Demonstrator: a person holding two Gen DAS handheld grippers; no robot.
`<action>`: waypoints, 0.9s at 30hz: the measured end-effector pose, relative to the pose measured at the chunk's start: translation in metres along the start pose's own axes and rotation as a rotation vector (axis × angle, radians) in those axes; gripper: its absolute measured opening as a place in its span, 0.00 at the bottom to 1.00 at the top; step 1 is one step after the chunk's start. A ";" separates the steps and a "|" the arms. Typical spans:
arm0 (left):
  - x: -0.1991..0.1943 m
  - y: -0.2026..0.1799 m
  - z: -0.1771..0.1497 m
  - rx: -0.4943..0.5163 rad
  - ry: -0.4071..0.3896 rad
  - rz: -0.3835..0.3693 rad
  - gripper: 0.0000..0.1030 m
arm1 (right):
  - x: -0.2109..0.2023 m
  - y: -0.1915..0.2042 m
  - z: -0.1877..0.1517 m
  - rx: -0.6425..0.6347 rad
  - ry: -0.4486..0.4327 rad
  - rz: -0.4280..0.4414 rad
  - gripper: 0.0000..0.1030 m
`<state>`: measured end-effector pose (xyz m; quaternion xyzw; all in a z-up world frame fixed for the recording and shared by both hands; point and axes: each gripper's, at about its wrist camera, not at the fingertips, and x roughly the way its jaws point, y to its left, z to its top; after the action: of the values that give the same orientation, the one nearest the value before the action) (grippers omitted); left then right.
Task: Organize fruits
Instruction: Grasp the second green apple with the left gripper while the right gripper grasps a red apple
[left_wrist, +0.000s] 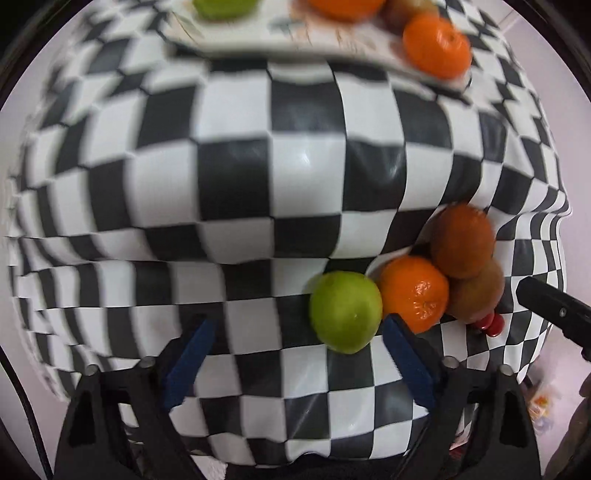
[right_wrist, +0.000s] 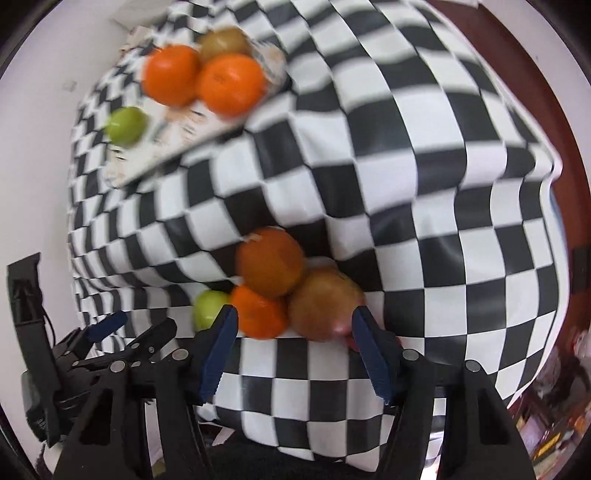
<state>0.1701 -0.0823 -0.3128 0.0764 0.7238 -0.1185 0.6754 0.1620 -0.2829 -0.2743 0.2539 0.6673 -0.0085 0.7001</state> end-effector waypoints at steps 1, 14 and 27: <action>0.008 -0.002 0.002 0.003 0.017 -0.022 0.87 | 0.008 -0.004 0.000 0.007 0.020 -0.001 0.65; 0.029 -0.001 0.001 -0.029 0.061 -0.180 0.50 | 0.071 -0.025 0.015 0.002 0.145 -0.007 0.66; 0.040 -0.009 0.010 -0.051 0.078 -0.142 0.52 | 0.080 -0.024 0.014 0.032 0.149 0.013 0.67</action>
<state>0.1741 -0.0956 -0.3522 0.0122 0.7560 -0.1448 0.6382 0.1757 -0.2825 -0.3576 0.2695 0.7156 0.0042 0.6444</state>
